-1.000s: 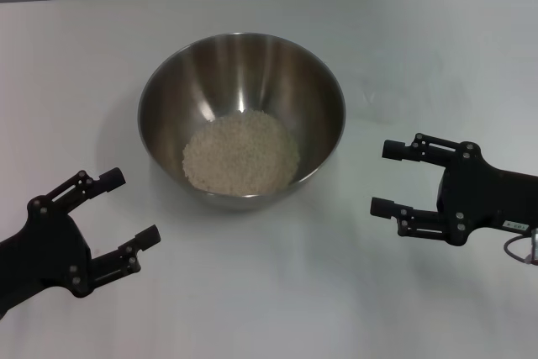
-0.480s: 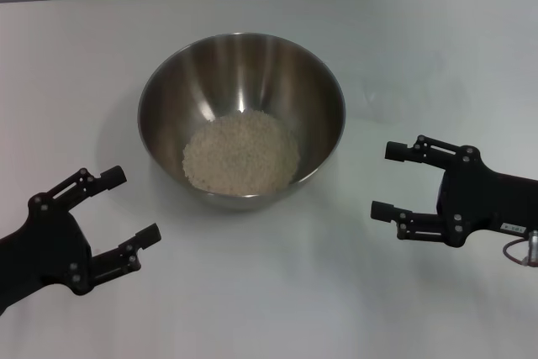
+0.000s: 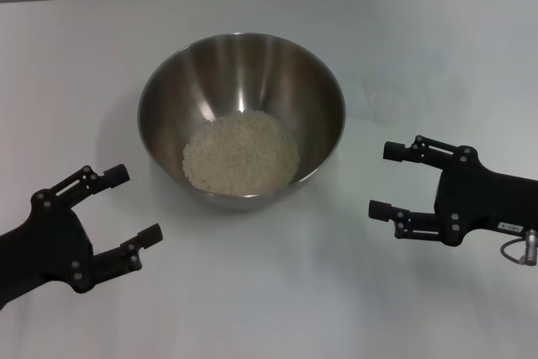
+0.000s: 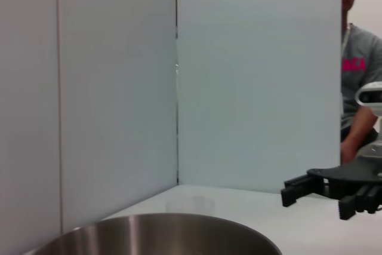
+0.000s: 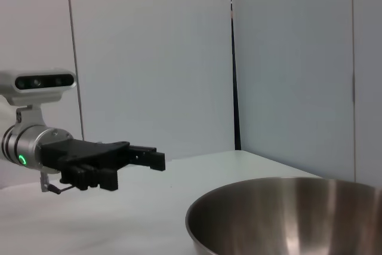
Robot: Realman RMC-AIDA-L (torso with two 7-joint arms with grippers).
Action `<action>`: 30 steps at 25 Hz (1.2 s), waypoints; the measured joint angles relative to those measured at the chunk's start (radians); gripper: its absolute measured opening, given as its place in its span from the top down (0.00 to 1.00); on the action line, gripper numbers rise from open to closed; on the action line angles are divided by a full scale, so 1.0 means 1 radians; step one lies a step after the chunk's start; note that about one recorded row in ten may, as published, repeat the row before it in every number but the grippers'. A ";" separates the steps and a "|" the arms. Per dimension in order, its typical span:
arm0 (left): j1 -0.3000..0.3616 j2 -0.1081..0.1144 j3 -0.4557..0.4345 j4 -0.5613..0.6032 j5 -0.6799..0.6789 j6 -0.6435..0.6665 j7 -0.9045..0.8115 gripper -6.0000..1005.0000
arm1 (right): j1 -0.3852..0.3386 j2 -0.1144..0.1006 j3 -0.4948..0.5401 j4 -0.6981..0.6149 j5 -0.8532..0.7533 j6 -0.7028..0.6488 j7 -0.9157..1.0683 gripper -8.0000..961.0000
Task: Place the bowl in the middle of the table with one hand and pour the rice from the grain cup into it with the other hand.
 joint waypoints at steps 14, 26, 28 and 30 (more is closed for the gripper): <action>-0.003 -0.003 0.001 0.009 0.004 -0.004 -0.005 0.16 | 0.000 0.001 0.002 0.000 0.001 0.000 0.002 0.15; 0.003 -0.003 0.001 0.009 0.004 -0.005 -0.006 0.16 | 0.002 0.001 0.000 0.000 0.000 0.001 0.002 0.15; 0.003 -0.003 0.001 0.009 0.005 -0.006 -0.006 0.16 | 0.002 0.001 0.000 0.000 0.000 0.002 0.002 0.15; 0.004 -0.003 0.000 0.009 0.005 -0.005 -0.006 0.16 | 0.002 0.001 0.000 0.000 0.000 0.005 0.002 0.15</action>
